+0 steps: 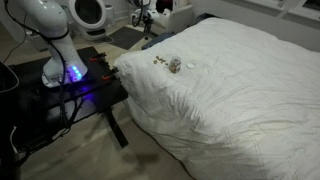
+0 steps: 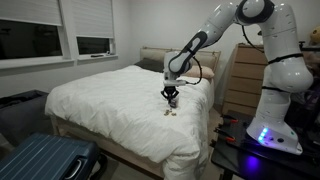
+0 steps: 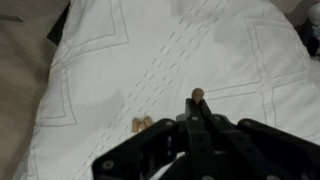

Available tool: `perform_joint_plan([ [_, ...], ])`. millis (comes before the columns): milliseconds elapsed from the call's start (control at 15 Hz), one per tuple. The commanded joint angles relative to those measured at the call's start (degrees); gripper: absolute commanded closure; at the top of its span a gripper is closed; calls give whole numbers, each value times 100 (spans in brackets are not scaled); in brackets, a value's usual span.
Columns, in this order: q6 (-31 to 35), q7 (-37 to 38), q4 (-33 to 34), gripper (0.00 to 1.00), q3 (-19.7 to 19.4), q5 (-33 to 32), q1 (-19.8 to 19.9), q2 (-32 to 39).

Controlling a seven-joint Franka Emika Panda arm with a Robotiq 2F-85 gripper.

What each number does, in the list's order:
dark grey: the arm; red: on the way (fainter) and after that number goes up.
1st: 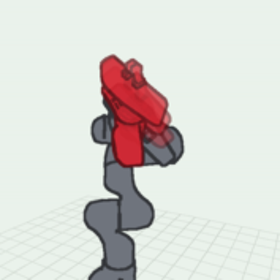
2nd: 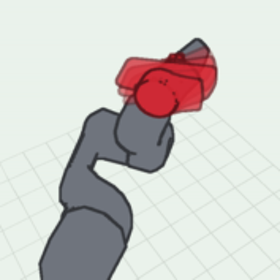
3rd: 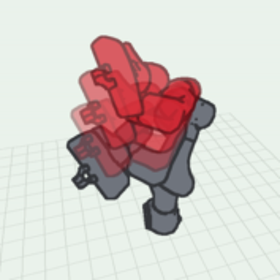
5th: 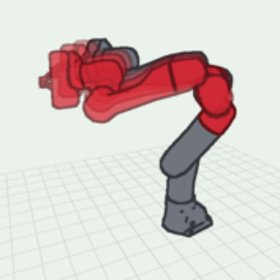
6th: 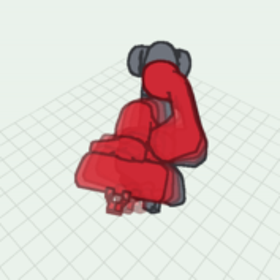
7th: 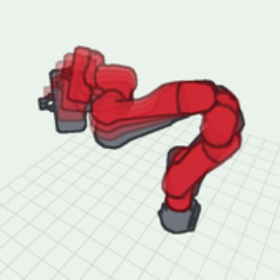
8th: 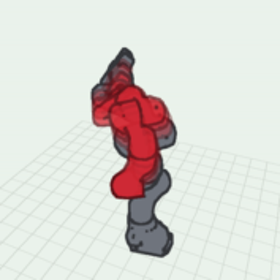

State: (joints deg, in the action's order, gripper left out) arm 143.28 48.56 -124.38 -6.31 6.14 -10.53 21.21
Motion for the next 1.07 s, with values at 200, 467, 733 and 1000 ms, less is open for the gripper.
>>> perform_joint_plan([
  [200,-623,127,-736,99,-223,-862,445,-1487],
  [467,-703,176,-919,99,-286,-1412,889,-1925],
  [733,-582,205,-966,99,-293,-1893,1280,-2049],
  [1000,-335,241,-888,99,-321,-2261,1515,-1933],
])
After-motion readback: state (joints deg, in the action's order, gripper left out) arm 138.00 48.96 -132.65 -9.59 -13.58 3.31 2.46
